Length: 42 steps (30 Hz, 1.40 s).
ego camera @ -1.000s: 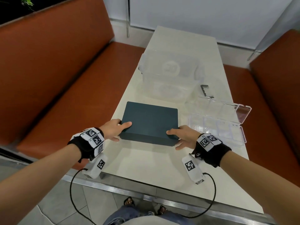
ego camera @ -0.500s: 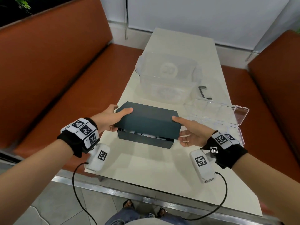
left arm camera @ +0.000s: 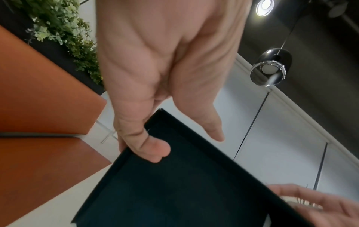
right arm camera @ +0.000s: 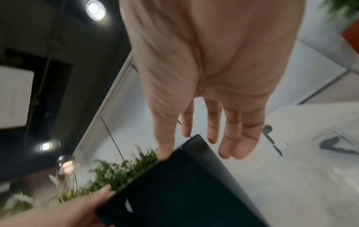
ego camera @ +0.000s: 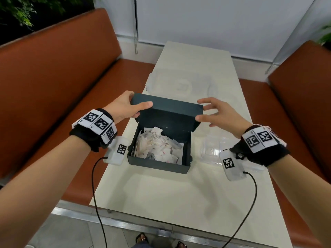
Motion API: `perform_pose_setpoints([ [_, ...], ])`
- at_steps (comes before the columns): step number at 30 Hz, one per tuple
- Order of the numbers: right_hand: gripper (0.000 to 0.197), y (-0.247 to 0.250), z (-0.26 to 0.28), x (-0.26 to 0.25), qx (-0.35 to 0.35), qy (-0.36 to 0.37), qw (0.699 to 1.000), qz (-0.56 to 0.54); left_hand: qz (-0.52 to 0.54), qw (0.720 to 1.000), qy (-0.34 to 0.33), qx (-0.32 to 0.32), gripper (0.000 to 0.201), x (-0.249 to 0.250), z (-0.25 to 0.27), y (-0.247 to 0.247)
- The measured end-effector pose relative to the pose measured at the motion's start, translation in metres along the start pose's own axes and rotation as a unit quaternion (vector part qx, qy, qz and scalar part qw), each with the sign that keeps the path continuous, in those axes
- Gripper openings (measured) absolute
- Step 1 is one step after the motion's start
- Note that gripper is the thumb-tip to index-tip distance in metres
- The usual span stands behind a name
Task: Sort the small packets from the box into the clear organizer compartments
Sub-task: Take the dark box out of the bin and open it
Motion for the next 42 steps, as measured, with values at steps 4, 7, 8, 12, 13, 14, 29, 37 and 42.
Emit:
perform_pose_setpoints([
  [4, 0.015, 0.014, -0.031, -0.002, 0.125, 0.012, 0.992, 0.015, -0.100, 0.995, -0.028, 0.011, 0.103, 0.007, -0.017, -0.005],
  [7, 0.019, 0.013, -0.049, -0.004, 0.130, 0.009, 0.991, 0.029, -0.138, 0.987, -0.060, 0.054, 0.089, 0.011, -0.026, -0.006],
  [8, 0.022, 0.011, -0.053, -0.005, 0.125, 0.008, 0.991, 0.034, -0.141, 0.986, -0.067, 0.065, 0.083, 0.013, -0.029, -0.007],
  [12, 0.030, 0.007, -0.063, -0.007, 0.119, -0.001, 0.991, 0.068, -0.179, 0.978, -0.074, 0.075, 0.074, 0.018, -0.037, -0.012],
  [13, 0.032, 0.007, -0.065, -0.008, 0.120, -0.005, 0.990, 0.073, -0.193, 0.975, -0.074, 0.075, 0.075, 0.019, -0.038, -0.012],
  [14, 0.033, 0.006, -0.066, -0.009, 0.118, -0.008, 0.990, 0.078, -0.206, 0.973, -0.073, 0.074, 0.077, 0.020, -0.039, -0.012],
  [29, 0.029, -0.110, -0.014, -0.027, -0.171, 0.121, 0.936, 0.281, -0.299, 0.928, -0.141, -0.174, 0.032, -0.014, 0.023, -0.076],
  [37, 0.081, -0.188, -0.029, 0.044, -0.249, 0.031, 0.872, 0.420, -0.579, 0.776, -0.112, -0.222, 0.073, -0.063, 0.017, -0.119],
  [42, 0.086, -0.197, -0.030, 0.062, -0.236, 0.031, 0.863, 0.446, -0.588, 0.772, -0.138, -0.200, 0.078, -0.065, 0.014, -0.123],
])
Point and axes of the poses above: each hand's wrist, its own z-axis away from the middle knuckle, its own y-axis out of the back of the hand, x = y × z, the point moved 6 cm from there along -z, towards the middle knuckle, and after that the axes turned 3 degrees about x, right-handed, at the moved point
